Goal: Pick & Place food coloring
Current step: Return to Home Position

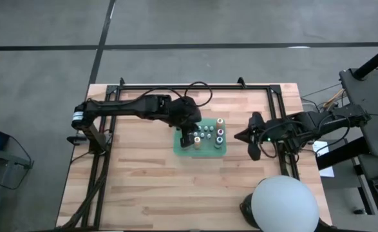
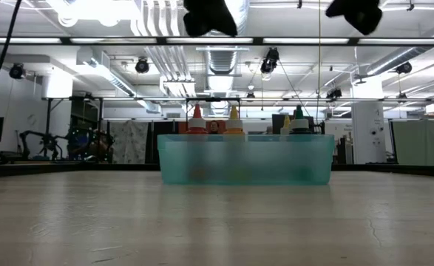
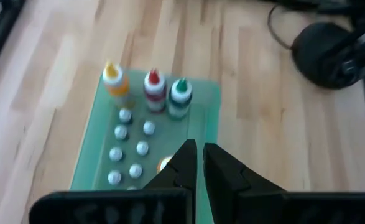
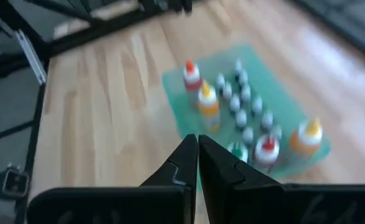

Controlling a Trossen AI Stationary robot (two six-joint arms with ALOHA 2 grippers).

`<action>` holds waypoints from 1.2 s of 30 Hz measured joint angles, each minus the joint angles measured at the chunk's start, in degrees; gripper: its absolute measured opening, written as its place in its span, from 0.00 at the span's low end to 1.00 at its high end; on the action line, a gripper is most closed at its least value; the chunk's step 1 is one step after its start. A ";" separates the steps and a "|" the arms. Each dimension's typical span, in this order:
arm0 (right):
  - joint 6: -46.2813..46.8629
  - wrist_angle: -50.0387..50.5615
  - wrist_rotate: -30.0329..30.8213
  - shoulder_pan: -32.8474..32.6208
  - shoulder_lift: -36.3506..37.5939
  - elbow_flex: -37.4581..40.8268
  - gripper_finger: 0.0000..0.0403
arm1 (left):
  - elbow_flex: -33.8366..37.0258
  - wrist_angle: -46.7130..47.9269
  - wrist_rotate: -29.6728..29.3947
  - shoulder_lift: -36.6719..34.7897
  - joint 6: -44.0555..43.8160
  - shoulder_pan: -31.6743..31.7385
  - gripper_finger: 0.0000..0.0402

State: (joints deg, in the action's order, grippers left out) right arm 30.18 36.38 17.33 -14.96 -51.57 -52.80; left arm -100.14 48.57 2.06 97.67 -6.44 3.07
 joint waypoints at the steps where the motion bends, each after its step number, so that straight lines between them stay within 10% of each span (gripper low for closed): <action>1: -1.94 -1.66 0.52 0.00 0.00 0.00 0.02 | 0.04 -0.50 0.00 -0.54 0.42 -0.19 0.01; 15: -10.39 -16.80 0.41 0.87 0.07 2.68 0.02 | 4.33 -12.01 0.66 -11.66 5.33 -0.31 0.01; 36: -12.23 -39.20 -0.83 2.29 3.05 20.57 0.02 | 60.31 -52.84 0.87 -52.55 2.95 -0.40 0.01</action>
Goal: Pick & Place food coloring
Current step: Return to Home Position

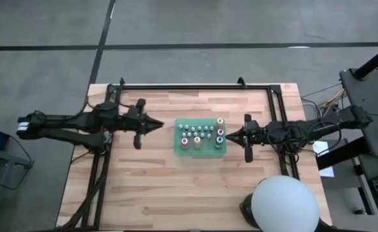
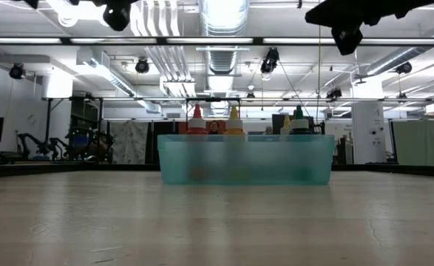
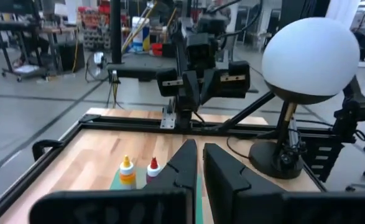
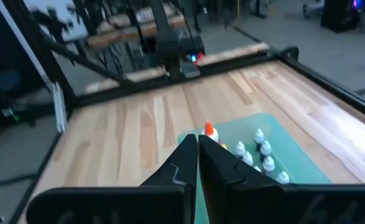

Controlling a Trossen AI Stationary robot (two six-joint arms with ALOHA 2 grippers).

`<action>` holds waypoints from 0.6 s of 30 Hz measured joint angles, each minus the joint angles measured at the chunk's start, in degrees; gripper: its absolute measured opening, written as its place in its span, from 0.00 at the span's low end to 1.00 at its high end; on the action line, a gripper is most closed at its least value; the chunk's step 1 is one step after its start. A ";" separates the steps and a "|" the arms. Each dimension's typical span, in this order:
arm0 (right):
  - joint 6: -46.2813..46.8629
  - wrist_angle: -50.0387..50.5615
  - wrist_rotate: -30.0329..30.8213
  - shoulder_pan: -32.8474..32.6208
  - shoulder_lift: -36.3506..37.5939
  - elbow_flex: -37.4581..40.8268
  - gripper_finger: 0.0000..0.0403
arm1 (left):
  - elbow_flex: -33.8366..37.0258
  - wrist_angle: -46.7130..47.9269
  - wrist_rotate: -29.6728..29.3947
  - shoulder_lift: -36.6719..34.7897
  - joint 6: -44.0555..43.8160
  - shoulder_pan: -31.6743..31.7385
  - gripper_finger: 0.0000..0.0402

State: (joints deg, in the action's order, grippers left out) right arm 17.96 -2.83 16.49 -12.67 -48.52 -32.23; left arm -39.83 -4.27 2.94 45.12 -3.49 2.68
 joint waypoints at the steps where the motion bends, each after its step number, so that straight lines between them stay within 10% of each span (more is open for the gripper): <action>1: 0.00 -1.64 -0.02 0.00 0.59 0.94 0.02 | 1.44 -0.67 -0.02 -1.45 0.29 0.00 0.01; 18: -4.63 -12.80 0.05 -0.02 14.17 19.38 0.02 | 19.57 -1.77 -0.52 -17.40 -0.06 0.11 0.01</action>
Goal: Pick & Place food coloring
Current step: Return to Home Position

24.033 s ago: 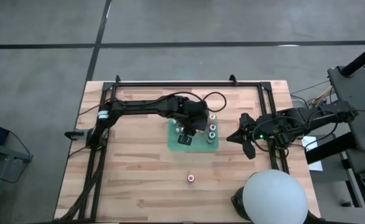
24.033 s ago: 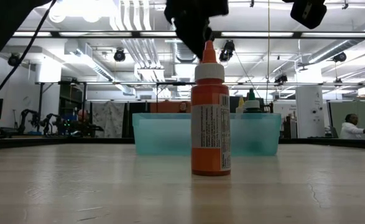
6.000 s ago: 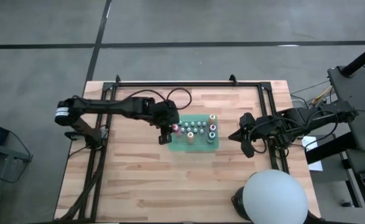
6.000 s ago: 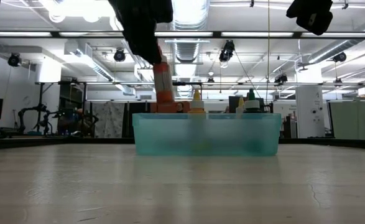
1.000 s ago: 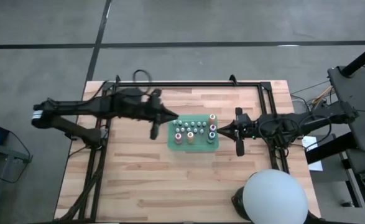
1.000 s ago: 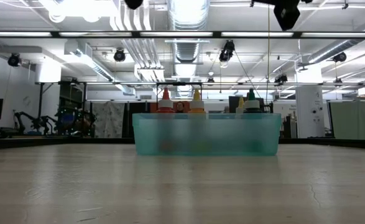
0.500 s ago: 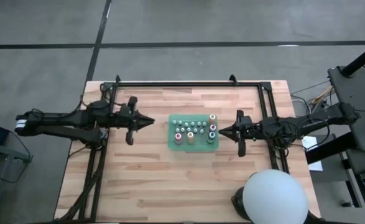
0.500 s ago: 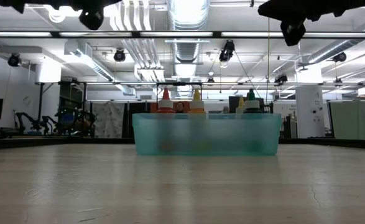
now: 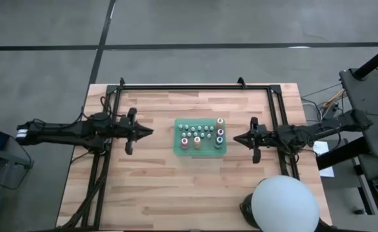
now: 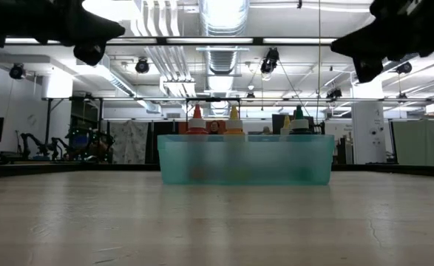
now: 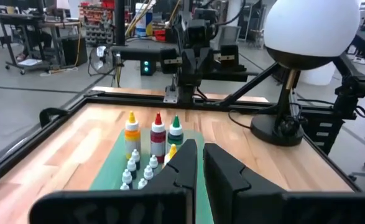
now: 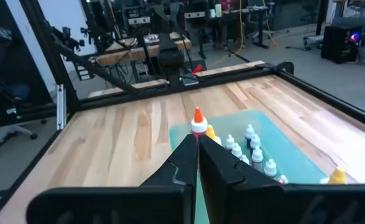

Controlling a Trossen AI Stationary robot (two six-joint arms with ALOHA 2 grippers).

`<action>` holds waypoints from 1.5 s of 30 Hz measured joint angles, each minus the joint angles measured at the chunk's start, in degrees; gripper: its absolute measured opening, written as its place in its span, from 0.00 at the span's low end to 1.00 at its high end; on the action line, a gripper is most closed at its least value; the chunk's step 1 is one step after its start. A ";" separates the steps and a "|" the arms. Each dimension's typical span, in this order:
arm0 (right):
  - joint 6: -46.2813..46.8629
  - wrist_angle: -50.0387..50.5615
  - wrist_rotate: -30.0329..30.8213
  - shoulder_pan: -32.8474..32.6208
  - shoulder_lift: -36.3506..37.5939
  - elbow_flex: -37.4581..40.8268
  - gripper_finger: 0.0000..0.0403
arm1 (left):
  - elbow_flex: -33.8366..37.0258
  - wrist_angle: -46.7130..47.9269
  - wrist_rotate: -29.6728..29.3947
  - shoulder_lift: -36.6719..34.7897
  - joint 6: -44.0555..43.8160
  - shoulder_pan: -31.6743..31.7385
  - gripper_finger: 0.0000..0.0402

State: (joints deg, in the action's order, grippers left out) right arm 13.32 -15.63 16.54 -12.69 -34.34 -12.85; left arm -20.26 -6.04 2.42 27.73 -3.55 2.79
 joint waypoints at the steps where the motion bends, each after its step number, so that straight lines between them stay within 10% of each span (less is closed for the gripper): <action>1: 0.07 -0.08 0.01 0.00 1.15 0.83 0.02 | 0.56 0.06 0.00 -0.77 -0.06 0.00 0.01; 45: -5.58 0.40 1.59 0.00 22.33 11.92 0.02 | 18.83 0.06 -3.48 -21.79 -0.51 0.11 0.01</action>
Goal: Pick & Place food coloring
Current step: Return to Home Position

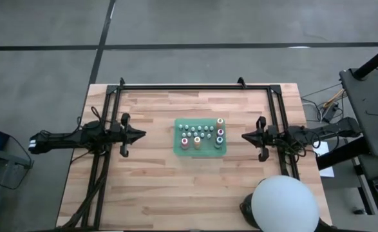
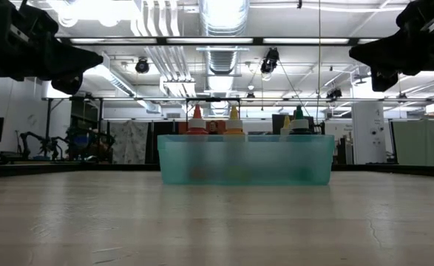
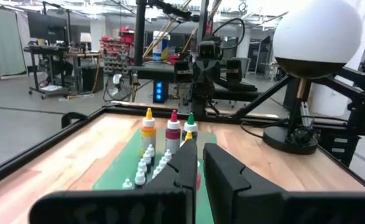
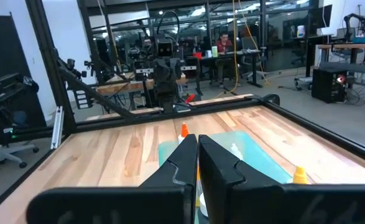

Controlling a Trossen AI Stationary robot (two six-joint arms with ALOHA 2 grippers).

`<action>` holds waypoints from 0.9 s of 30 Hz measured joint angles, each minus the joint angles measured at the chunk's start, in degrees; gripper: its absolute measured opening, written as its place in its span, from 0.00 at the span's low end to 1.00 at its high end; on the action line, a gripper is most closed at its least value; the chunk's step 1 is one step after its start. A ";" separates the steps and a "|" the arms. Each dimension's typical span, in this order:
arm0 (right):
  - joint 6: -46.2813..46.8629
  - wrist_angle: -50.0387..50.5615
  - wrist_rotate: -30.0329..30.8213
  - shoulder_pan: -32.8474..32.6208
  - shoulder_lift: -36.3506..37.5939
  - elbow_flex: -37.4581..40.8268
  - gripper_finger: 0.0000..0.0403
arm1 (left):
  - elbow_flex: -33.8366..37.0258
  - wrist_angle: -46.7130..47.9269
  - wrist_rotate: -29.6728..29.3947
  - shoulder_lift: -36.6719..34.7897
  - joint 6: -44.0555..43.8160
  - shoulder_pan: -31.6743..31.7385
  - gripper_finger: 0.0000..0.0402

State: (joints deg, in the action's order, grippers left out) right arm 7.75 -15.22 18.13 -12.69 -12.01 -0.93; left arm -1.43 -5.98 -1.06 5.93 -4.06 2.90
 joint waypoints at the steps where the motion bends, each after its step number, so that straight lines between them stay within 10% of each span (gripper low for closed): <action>1: -0.06 -0.02 -0.04 0.00 0.00 0.06 0.02 | -0.02 0.00 0.00 0.00 0.22 0.00 0.01; 14: -5.09 0.25 -15.38 -0.04 -0.02 0.15 0.02 | -0.01 0.00 0.06 -0.04 2.08 0.00 0.01; 27: -3.02 5.38 -12.13 0.00 -0.04 0.41 0.02 | -0.02 0.00 0.17 -0.37 4.05 0.02 0.01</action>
State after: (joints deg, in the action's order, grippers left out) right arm 4.73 -9.84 6.00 -12.69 -12.05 -0.51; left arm -1.45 -5.98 -0.89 5.56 -0.01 2.91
